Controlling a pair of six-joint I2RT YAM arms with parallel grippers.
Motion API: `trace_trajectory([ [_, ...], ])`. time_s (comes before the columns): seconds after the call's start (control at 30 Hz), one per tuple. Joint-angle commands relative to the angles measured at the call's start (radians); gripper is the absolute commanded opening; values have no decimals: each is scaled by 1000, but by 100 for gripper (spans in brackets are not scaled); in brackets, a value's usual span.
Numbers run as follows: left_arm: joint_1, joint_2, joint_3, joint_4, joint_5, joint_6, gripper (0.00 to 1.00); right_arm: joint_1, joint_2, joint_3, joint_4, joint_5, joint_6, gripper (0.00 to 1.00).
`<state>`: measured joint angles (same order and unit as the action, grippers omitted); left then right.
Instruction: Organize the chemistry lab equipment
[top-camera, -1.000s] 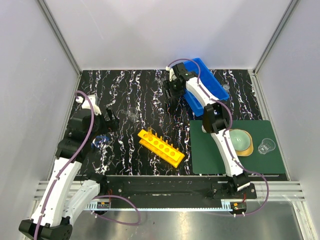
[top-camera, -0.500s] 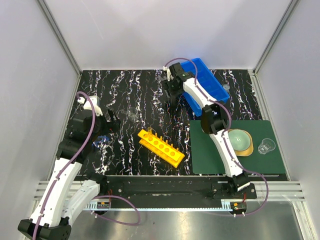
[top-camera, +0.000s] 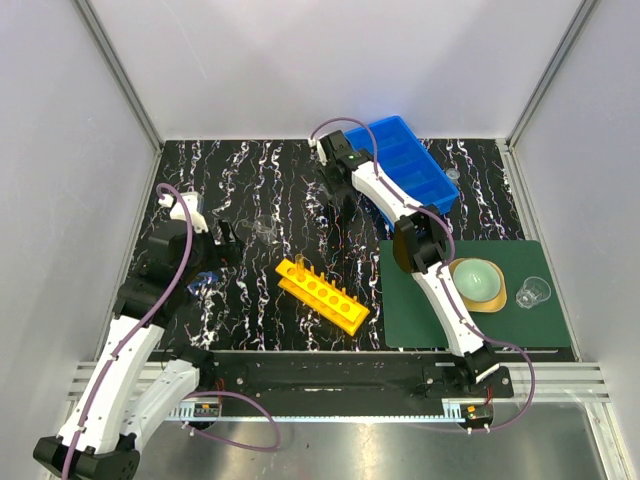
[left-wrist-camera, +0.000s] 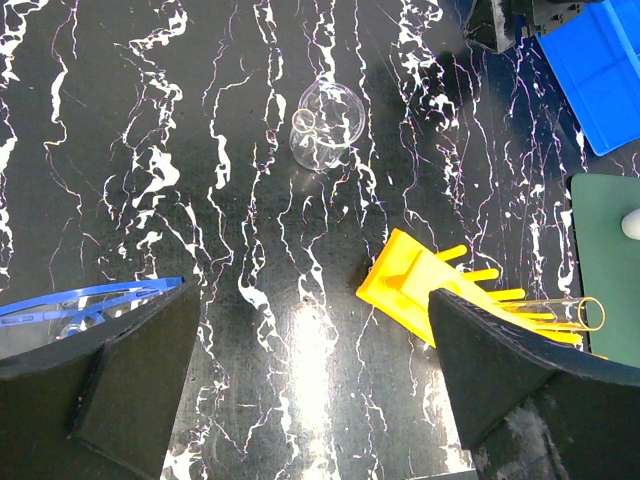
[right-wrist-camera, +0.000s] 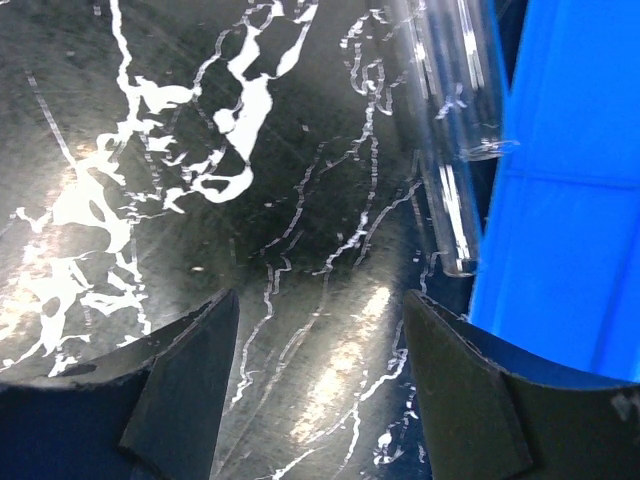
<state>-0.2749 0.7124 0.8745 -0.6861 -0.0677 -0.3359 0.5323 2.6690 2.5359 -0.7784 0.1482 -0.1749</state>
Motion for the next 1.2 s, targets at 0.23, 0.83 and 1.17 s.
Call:
trace_trajectory([
  [0.23,-15,-8,0,49,-9,20,99,0,3,66,64,116,-89,73],
  [0.83,-21,5,0,49,-24,24,99,-61,60,81,90,67,-74,74],
  [1.17,-21,25,4,48,-26,24,99,-68,74,84,79,8,-46,74],
])
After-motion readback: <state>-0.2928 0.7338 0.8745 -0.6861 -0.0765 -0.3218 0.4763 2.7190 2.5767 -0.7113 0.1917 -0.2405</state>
